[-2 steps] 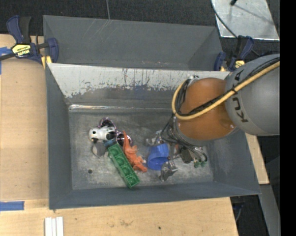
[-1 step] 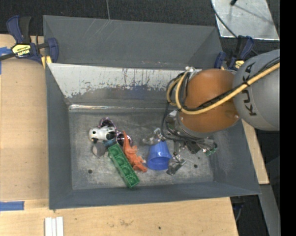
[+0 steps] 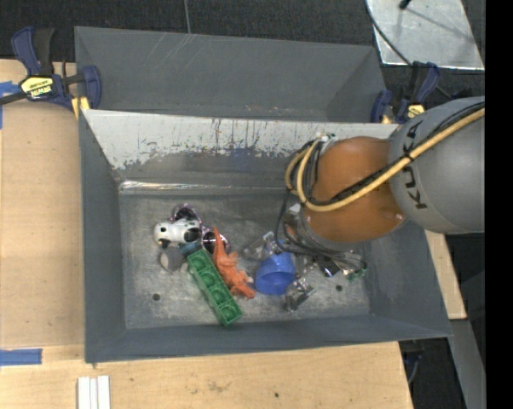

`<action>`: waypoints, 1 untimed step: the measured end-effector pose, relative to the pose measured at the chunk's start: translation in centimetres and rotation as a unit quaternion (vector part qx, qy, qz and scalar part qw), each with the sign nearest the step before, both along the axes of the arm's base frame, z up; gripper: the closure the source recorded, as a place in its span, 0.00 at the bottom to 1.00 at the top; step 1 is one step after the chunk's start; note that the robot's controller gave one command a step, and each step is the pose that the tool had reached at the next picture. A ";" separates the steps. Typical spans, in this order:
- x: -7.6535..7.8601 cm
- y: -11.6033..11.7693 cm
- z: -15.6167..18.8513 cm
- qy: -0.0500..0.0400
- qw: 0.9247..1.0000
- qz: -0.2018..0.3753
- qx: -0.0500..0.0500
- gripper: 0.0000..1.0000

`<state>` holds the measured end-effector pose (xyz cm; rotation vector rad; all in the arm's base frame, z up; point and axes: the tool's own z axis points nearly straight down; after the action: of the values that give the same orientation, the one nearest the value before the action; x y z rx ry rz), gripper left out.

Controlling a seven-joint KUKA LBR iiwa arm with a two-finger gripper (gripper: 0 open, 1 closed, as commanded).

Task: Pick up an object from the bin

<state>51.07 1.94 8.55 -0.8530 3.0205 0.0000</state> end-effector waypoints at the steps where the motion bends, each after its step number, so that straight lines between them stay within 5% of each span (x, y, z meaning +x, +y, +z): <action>1: 1.8 0.2 -0.8 -0.008 0.982 0.190 0.001 1.00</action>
Offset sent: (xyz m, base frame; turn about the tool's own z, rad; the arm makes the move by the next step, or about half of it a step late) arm 0.0000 0.0000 0.0000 0.0000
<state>52.87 2.16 7.71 -1.4051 2.7887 -0.0042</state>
